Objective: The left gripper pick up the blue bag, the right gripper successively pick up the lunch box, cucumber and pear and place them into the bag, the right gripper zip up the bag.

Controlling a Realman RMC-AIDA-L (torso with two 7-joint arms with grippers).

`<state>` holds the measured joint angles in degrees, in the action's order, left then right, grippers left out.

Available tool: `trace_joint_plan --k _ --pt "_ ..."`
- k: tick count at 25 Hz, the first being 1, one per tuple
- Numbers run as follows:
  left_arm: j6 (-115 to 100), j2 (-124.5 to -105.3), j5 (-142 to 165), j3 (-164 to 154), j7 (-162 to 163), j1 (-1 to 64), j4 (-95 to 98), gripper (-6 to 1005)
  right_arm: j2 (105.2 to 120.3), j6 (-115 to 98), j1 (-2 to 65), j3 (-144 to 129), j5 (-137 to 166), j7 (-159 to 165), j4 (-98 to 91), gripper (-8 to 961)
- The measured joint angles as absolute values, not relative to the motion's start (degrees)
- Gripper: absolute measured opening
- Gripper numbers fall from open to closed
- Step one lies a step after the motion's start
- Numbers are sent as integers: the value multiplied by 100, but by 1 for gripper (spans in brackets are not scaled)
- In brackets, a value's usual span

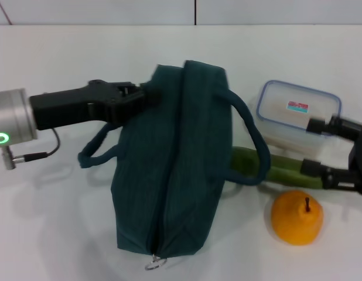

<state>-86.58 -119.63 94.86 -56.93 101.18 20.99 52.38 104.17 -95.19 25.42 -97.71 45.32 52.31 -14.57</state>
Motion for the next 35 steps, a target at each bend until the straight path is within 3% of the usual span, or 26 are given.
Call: trace_joint_plan --k 6,13,35 --pt "-8660 -11962 9474 -5771 9795 2428 4761 171 10574 -8990 2517 -9773 4552 5261 -1194 833" --pt "-8657 -11962 9474 -5734 9659 2451 4693 149 10651 -8418 2549 -9806 4557 5434 -1190 832" --pt "-8612 -11935 9480 -5712 9642 2396 4695 140 10662 -7675 2337 -9202 4537 5868 -1186 831"
